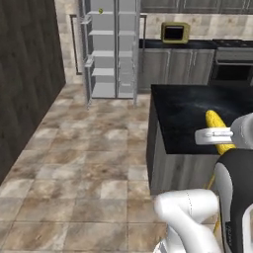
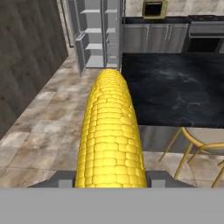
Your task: Gather the corn and broccoli from the fridge and place them on a tray on the dining counter. Then gather the steak and fish from the fridge and place them on the other tray.
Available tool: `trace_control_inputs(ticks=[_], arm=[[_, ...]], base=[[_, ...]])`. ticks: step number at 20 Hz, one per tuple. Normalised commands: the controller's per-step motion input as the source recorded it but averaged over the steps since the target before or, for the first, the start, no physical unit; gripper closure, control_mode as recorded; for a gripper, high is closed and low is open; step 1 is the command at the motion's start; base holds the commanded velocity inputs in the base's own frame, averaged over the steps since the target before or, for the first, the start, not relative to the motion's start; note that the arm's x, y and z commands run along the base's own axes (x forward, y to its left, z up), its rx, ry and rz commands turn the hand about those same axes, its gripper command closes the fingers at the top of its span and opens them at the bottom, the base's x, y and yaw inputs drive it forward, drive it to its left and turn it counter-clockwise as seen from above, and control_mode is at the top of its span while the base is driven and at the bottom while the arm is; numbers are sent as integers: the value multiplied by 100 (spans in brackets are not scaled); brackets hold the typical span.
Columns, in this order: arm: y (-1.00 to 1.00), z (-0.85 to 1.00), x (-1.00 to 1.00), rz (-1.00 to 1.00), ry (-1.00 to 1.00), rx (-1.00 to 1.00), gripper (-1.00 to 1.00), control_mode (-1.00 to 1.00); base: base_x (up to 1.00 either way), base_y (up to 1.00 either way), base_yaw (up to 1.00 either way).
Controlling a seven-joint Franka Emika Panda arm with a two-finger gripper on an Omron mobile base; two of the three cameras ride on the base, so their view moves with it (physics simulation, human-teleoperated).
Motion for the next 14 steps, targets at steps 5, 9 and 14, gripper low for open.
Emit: trace_control_inputs(ticks=[5,9,14], arm=[[0,0,0,0,0,0,100,100],[0,0,0,0,0,0,100,100],[0,0,0,0,0,0,100,100]], base=[[-81,-100,-7],[-70,-100,-18],[-14,-100,-15]])
